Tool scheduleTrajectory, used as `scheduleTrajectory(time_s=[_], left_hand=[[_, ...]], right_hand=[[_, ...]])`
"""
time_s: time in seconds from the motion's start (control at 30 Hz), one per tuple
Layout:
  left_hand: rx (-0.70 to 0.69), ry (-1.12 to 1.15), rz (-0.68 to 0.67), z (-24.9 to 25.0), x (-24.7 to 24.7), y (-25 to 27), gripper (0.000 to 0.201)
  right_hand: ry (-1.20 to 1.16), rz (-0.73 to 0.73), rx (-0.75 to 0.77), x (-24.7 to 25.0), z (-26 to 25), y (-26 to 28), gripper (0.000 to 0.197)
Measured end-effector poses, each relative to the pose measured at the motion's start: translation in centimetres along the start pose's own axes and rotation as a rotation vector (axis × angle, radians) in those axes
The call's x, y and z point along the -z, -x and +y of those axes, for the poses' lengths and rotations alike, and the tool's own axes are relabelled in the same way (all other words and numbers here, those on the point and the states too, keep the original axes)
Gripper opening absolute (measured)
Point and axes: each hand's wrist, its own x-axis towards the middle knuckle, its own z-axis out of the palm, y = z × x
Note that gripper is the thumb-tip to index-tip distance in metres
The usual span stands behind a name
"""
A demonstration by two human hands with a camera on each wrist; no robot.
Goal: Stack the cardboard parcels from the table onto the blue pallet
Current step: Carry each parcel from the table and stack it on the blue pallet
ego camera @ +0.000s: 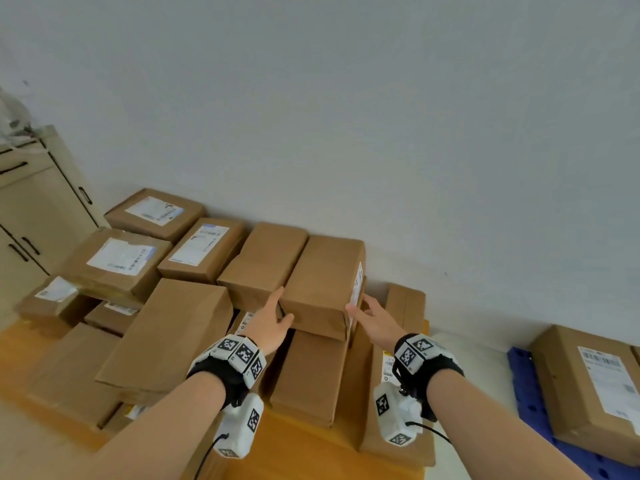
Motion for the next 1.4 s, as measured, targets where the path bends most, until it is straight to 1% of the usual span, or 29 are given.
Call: scheduleTrajectory(time_s=[0.2, 0.33, 0.5, 0.63, 0.8, 1.0, 1.13, 1.3, 1.4], left_hand=[[0.005, 0.045, -0.051, -1.5, 0.6, -2.9, 0.063], [-0.033, 0.064, -0.094, -1.3, 0.3, -3.5, 0.062], [-0.077, 0.046, -0.103, -1.3, 0.2, -4.1, 0.062], [-0.084, 0.146, -0.118, -1.1, 0.1, -4.1, 0.063], [-0.085, 0.292, -0.140, -0.7, 0.0, -4.2, 0.054], [-0.083, 0.443, -0.180, 0.0, -0.3, -3.9, 0.035], [-0.068, 0.477, -0.155, 0.3, -0.7, -3.4, 0.029], [-0.080, 0.465, -0.071, 1.5, -1.1, -2.1, 0.023], [-0.093, 0.477, -0.051, 2.5, -1.2, -1.0, 0.027]], right_hand=[[-0.093, 0.053, -0.063, -0.9, -0.7, -1.6, 0.070], [-0.159, 0.080, -0.086, -1.1, -0.6, -2.4, 0.077], [-0.286, 0.095, -0.087, -1.4, -0.8, -2.9, 0.072], [-0.386, 0.106, -0.106, -1.6, -0.6, -3.1, 0.073], [-0.442, 0.111, -0.135, -1.4, -0.2, -2.9, 0.074], [-0.524, 0.108, -0.152, -1.0, 0.1, -2.3, 0.071], [-0.525, 0.105, -0.134, -0.7, 0.3, -1.7, 0.069], [-0.529, 0.103, -0.099, 0.2, 0.5, -0.3, 0.066], [-0.528, 0.101, -0.076, 0.9, 0.6, 0.7, 0.067]])
